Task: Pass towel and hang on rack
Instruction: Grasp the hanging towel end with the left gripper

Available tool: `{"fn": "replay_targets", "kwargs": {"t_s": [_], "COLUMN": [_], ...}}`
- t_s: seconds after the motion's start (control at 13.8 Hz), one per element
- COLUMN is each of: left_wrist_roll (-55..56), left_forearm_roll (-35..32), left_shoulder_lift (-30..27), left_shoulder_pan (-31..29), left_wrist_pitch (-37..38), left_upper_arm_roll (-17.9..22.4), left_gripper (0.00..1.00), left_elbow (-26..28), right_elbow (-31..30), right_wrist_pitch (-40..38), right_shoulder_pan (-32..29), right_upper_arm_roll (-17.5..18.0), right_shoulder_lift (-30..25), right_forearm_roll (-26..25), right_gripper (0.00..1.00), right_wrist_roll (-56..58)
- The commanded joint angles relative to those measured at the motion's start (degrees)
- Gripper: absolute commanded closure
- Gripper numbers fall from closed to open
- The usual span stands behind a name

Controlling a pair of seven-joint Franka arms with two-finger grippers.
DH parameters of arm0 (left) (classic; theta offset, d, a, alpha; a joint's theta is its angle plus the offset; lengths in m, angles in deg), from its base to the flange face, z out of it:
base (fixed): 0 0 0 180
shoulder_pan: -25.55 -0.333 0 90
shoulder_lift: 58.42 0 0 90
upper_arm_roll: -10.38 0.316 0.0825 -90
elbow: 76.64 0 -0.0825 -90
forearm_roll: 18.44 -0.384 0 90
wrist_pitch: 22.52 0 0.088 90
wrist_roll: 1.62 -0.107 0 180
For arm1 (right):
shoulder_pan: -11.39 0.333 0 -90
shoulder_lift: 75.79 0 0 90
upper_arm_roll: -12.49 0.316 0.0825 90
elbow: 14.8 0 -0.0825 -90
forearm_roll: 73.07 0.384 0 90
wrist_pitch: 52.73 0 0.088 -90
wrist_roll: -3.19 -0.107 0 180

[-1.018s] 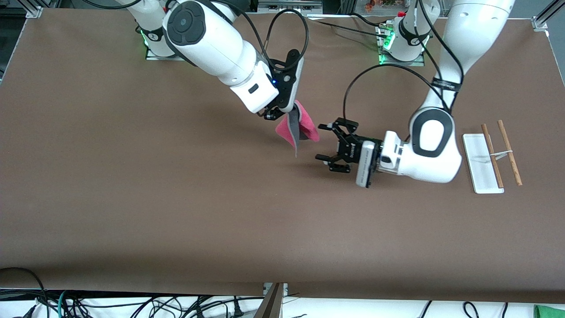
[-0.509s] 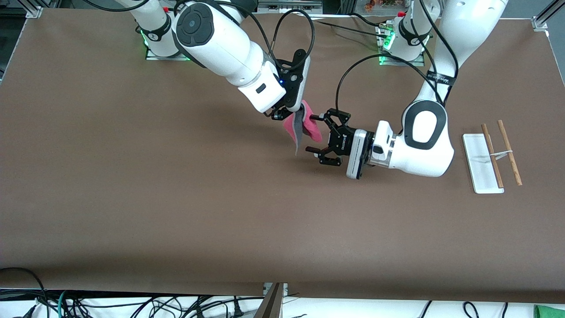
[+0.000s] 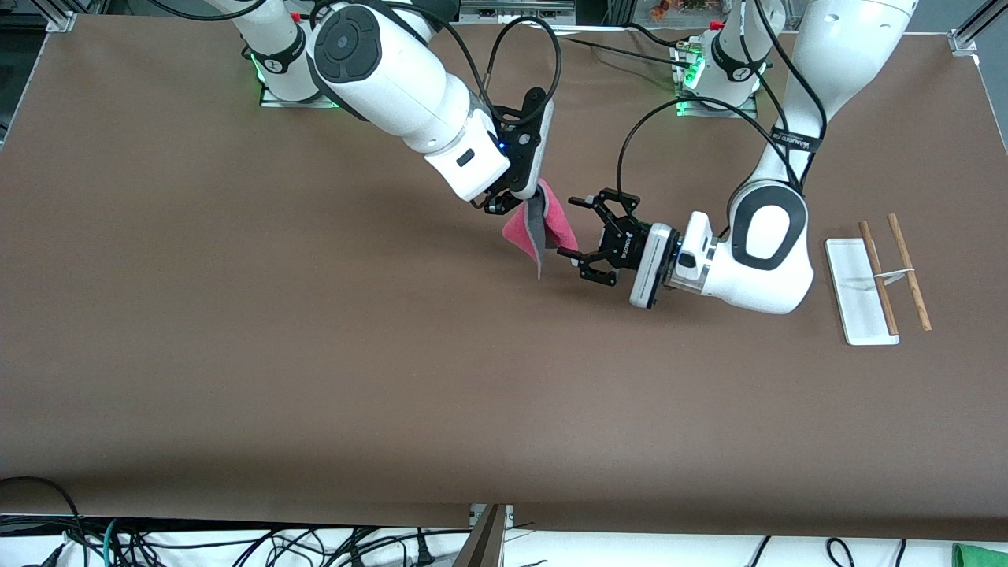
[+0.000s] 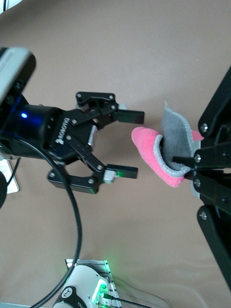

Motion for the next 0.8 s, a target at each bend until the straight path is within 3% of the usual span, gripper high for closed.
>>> {"fn": "replay_targets", "kwargs": {"t_s": [0.0, 0.73], "left_wrist_roll": [-3.2, -2.8], "left_forearm_roll": [0.6, 1.6], "left_shoulder_lift": [-1.4, -1.4], "left_shoulder_pan": [0.1, 0.0], "left_wrist_pitch": [-0.1, 0.0], "left_upper_arm_roll": [0.0, -0.1], "left_gripper": [1.0, 1.0], "left_elbow": [1.7, 1.6], "right_elbow": [0.2, 0.1], "right_wrist_pitch": [0.4, -0.2], "right_shoulder_pan": [-0.3, -0.4], "right_upper_arm_roll": [0.6, 0.6], "right_shoulder_lift": [-0.1, -0.1], "right_forearm_roll": [-0.8, -0.8], "right_gripper": [1.0, 1.0], "right_wrist_roll": [-0.2, -0.8]}}
